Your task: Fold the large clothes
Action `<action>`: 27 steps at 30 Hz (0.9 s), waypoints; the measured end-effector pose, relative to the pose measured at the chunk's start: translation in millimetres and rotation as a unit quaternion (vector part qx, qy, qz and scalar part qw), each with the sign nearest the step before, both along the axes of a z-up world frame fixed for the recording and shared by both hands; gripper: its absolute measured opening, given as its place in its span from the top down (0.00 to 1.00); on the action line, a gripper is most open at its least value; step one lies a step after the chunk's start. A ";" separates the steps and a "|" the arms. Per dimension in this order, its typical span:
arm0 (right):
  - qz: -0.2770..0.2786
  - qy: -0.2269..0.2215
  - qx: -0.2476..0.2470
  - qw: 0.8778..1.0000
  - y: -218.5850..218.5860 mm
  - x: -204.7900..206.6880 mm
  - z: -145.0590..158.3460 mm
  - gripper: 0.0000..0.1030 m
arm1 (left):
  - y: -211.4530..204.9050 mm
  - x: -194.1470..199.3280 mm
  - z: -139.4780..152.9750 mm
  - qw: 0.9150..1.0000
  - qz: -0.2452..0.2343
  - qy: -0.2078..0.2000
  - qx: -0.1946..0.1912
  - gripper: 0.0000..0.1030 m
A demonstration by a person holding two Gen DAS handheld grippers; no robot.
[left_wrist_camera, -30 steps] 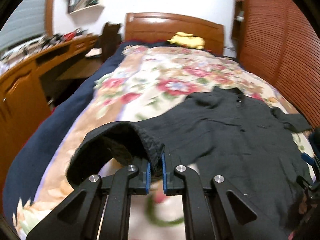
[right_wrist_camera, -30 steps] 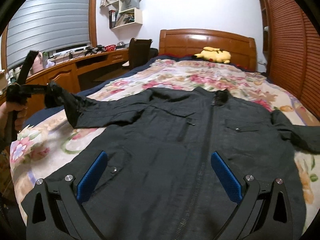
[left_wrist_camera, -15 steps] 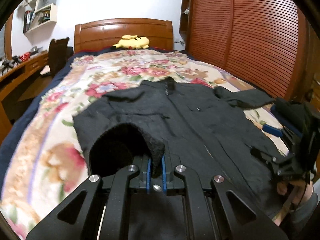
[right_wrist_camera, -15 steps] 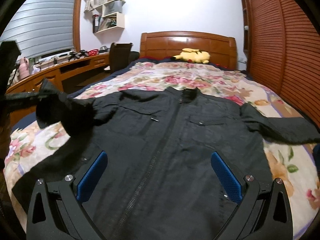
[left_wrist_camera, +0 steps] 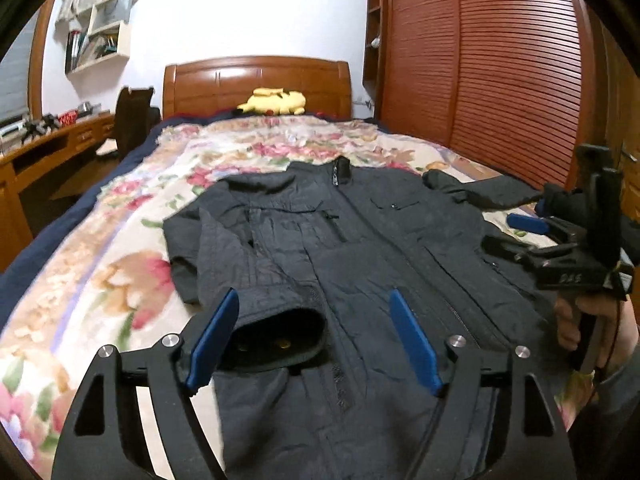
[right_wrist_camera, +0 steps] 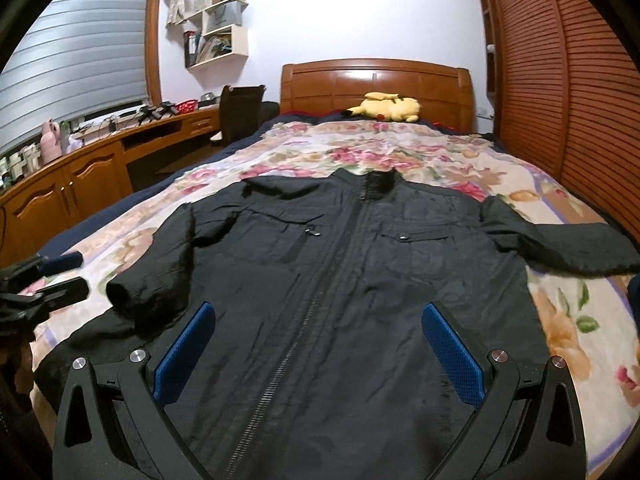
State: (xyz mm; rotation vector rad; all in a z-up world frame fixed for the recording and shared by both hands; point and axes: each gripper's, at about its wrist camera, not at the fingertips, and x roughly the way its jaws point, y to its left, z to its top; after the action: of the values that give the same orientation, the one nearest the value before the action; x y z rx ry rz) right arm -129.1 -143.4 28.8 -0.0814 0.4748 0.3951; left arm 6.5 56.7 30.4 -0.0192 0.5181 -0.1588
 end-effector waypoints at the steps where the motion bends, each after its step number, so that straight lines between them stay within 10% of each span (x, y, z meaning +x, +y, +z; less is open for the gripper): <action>1: 0.005 0.001 -0.001 1.000 2.1 -1.2 -0.4 0.00 | 3.2 -5.0 4.0 1.000 0.003 -0.005 -0.001 0.23; 27: 0.190 0.075 -0.120 0.972 169.9 44.2 3.2 0.49 | 102.4 -20.4 -12.2 0.998 0.056 0.002 -0.001 0.23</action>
State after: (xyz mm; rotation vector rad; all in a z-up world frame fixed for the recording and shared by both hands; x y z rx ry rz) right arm -84.9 26.5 31.9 -0.3819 0.6586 0.7217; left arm -13.9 159.1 18.2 -0.0509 0.5191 -0.0509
